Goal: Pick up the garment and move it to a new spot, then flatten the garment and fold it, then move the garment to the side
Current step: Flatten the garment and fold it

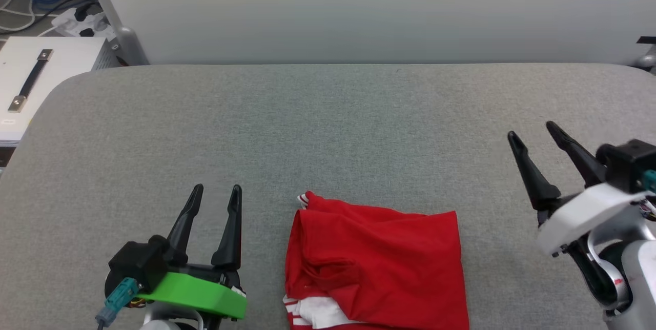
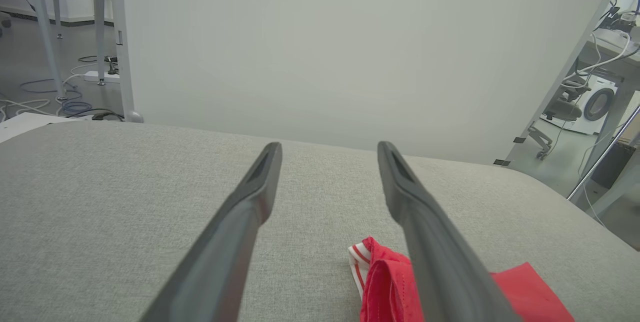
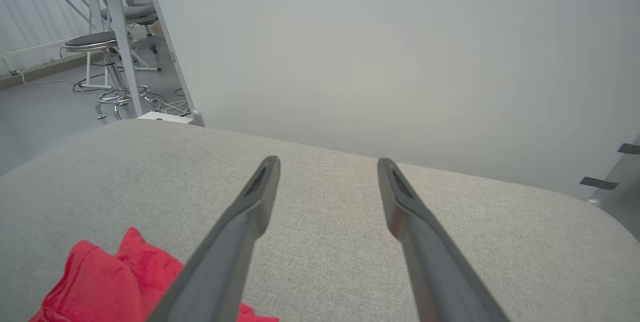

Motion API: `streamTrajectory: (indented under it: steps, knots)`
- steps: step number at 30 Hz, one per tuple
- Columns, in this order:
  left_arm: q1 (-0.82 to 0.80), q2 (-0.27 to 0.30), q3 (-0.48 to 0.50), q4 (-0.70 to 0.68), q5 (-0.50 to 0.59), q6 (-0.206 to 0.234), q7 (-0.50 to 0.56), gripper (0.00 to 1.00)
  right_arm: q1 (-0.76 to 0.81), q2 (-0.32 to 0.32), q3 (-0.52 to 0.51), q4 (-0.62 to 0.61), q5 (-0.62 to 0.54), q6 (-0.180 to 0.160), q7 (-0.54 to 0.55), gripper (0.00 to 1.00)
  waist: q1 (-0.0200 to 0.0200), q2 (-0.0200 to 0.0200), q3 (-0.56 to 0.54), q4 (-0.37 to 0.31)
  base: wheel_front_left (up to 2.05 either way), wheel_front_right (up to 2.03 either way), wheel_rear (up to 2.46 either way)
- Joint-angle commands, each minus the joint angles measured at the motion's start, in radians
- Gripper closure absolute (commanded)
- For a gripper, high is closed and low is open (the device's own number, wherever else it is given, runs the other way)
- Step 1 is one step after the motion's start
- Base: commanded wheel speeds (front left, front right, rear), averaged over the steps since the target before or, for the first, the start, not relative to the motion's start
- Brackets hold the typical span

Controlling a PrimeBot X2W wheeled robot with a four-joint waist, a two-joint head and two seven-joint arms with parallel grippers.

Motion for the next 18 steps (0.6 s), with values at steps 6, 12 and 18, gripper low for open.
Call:
streamTrajectory:
  steps: [6,12,18]
  knots:
    - [-0.011,-0.006,-0.006,-0.003,-0.009,-0.003,-0.006,0.0,0.134,0.059,-0.118,-0.021,-0.048,-0.001,-0.147,0.0,0.0,0.0,0.018,-0.034,0.0,0.0,0.0]
    - [0.005,-0.013,0.003,0.006,-0.008,-0.003,-0.006,0.0,0.225,0.134,-0.166,-0.005,-0.077,-0.001,-0.237,0.0,0.0,0.0,0.012,-0.041,0.0,0.0,0.0]
    - [0.019,-0.018,0.007,0.013,-0.001,-0.003,-0.006,0.0,0.25,0.175,-0.159,0.023,-0.089,-0.001,-0.286,0.0,0.0,0.0,0.008,-0.039,0.0,0.0,0.0]
